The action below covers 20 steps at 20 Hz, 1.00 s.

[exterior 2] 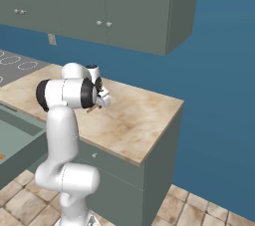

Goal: Organize the utensils by type. Pick up the wooden spoons from the counter and place them in the open cabinet. Then pick up the metallic utensils from the counter and place them in the open drawer.

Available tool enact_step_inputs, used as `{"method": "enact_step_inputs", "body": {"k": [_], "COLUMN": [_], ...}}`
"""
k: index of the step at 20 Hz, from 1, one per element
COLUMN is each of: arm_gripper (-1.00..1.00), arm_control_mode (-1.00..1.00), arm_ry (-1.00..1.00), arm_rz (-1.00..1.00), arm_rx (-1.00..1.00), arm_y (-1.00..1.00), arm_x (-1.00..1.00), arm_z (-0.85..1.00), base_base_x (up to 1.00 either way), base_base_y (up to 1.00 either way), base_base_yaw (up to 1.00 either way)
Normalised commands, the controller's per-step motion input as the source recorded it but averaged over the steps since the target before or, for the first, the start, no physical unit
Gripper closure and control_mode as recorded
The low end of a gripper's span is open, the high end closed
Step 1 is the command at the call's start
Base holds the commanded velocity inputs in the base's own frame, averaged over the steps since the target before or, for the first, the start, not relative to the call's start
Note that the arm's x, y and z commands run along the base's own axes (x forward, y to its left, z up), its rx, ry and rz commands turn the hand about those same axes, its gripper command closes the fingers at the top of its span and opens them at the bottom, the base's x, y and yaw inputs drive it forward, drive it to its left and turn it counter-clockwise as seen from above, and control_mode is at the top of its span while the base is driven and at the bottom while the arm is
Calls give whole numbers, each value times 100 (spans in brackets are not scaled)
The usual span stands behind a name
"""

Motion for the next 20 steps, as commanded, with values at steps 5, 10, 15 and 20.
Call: {"method": "enact_step_inputs", "body": {"k": [5,10,15,20], "arm_gripper": [100,100,100,100], "arm_control_mode": [-100,-100,-100,-100], "arm_ry": [-1,0,0,0], "arm_rz": [9,8,8,13], "arm_rx": [0,0,0,0], "arm_y": [0,0,-7,-13], "arm_x": [-79,-90,-98,-99], "arm_z": [33,40,50,58], "base_base_x": [0,0,0,0], "base_base_y": [0,0,0,0], "base_base_yaw": [0,0,0,0]}}
